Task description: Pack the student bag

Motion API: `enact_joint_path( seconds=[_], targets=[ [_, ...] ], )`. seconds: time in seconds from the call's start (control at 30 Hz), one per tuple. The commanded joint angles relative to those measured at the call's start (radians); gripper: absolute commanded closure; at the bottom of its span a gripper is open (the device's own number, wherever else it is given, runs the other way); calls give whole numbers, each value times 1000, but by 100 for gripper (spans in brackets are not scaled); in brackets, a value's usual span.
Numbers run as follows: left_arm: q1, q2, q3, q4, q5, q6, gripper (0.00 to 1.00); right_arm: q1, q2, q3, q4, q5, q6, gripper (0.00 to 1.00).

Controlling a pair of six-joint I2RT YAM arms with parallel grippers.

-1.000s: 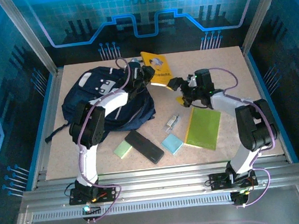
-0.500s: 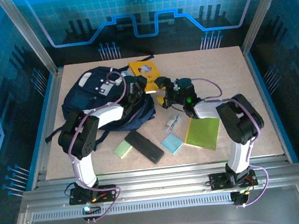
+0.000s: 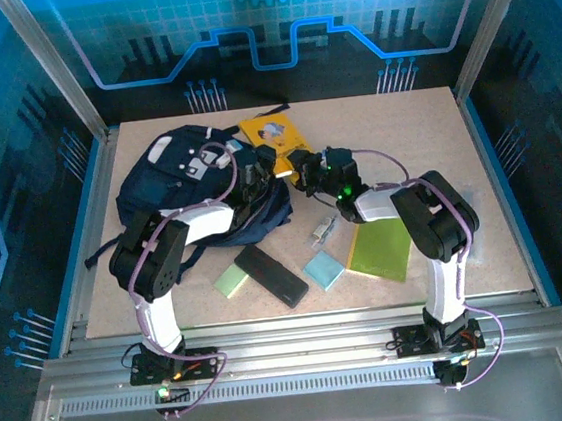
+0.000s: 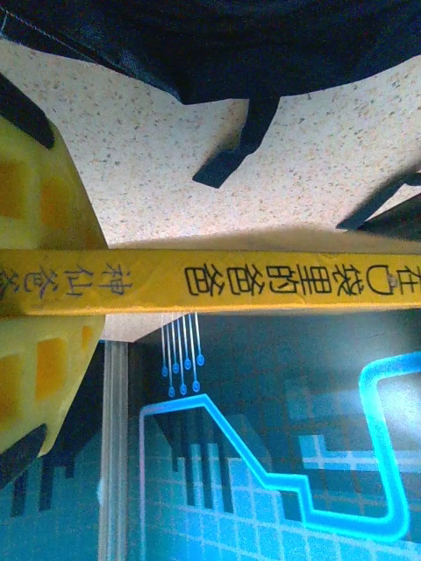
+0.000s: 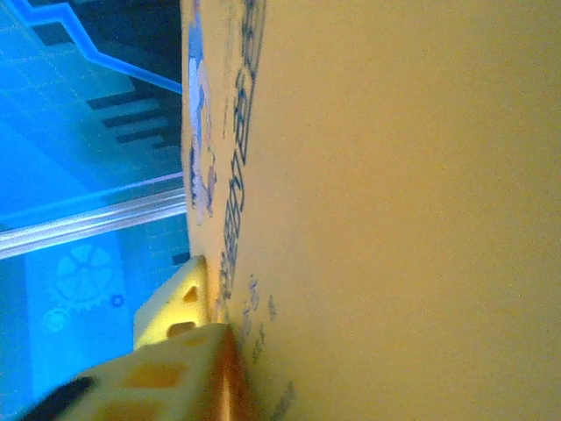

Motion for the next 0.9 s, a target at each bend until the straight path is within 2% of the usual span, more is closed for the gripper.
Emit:
enact_joint_path(
  seconds=[0.0,0.03,0.07,0.1,0.17,0.23,0.4,0.6,0.73,0.87],
  targets=[
    [-20,-76,-38,85,51,-12,100,-33,18,42,32,32,-36,83],
    [-19,-87,-45,72,52,4,99,-41,12,37,29,25,-44,91],
    [-16,-99,-45,50,60,34,84,-50,2,31,20,18,-56,98],
    [-12,-111,-38,14,76,61,69,-55,-5,28,10,13,-66,100],
    [7,-134,-16,-79,131,131,46,-81,-45,13,-53,-2,-131,100],
    [39,-156,-6,-153,205,201,35,-112,-93,16,-163,-36,-226,100],
    [109,-228,20,-439,320,425,30,-200,-186,49,-429,-148,-463,100],
    [122,-255,137,-880,298,773,29,-291,-255,57,-665,-245,-676,100],
    [123,-225,196,-1050,300,905,30,-325,-283,56,-760,-293,-771,100],
    [122,-154,261,-1164,261,964,31,-332,-325,52,-844,-297,-855,100]
  ],
)
